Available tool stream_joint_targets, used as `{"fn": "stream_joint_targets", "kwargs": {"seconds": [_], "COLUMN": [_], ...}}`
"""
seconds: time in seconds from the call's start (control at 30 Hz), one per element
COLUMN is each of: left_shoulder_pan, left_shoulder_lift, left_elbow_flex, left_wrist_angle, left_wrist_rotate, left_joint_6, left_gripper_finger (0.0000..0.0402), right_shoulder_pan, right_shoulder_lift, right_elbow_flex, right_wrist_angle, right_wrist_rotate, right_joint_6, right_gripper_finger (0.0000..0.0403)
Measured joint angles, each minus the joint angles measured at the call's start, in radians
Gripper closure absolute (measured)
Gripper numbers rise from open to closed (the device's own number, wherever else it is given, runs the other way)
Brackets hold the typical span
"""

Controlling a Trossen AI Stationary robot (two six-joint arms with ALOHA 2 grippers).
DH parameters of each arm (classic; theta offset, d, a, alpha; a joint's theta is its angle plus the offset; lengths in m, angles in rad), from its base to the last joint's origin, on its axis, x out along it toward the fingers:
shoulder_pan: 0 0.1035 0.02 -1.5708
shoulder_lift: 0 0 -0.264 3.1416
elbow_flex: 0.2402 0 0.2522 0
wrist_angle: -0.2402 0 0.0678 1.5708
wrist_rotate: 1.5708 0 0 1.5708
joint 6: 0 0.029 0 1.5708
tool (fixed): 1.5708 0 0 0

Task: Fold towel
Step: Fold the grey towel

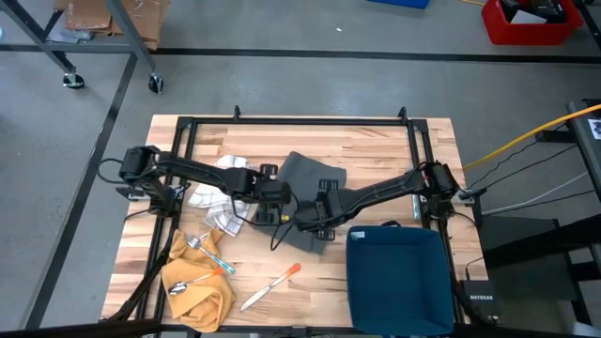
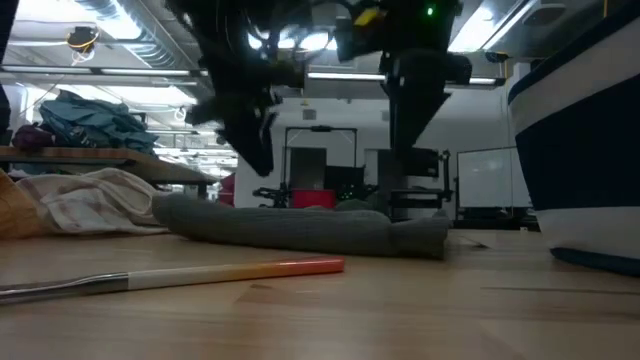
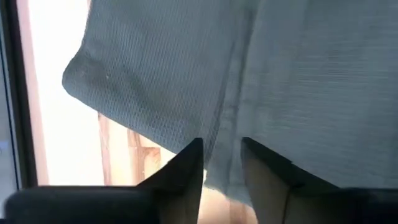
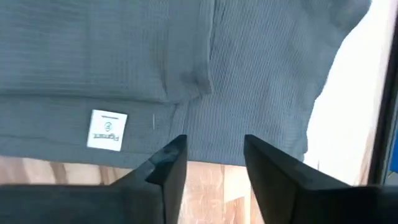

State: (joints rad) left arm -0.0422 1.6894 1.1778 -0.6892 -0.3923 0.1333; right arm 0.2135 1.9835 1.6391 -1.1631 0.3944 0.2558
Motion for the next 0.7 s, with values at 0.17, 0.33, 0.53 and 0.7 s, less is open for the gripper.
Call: {"fn": "stream_joint_targets", "kwargs": {"seconds": [0.17, 0.33, 0.53, 0.7], "left_shoulder_pan": [0.021, 0.024, 0.01, -0.028], "left_shoulder_lift": [0.065, 0.069, 0.029, -0.012], "left_elbow_flex": [0.0, 0.0, 0.0, 0.0], "left_wrist_angle": [0.011, 0.019, -0.039, -0.167], "left_wrist_rotate": [0.0, -0.002, 0.075, 0.276], "left_joint_6": [-0.05, -0.062, -0.056, -0.1], "left_gripper_finger": [0.0274, 0.0283, 0.0301, 0.0303], "right_shoulder_pan": [-0.014, -0.012, -0.012, -0.01], "right_shoulder_lift": [0.0, 0.0, 0.0, 0.0], "right_elbow_flex": [-0.045, -0.046, -0.04, -0.04], "right_wrist_angle": [0.064, 0.114, 0.187, 0.286], "right_wrist_rotate": [-0.059, -0.13, -0.286, -0.469], "right_joint_6": [0.001, 0.002, 0.02, 0.09], "right_gripper_finger": [0.0216, 0.0215, 0.0214, 0.0214]}}
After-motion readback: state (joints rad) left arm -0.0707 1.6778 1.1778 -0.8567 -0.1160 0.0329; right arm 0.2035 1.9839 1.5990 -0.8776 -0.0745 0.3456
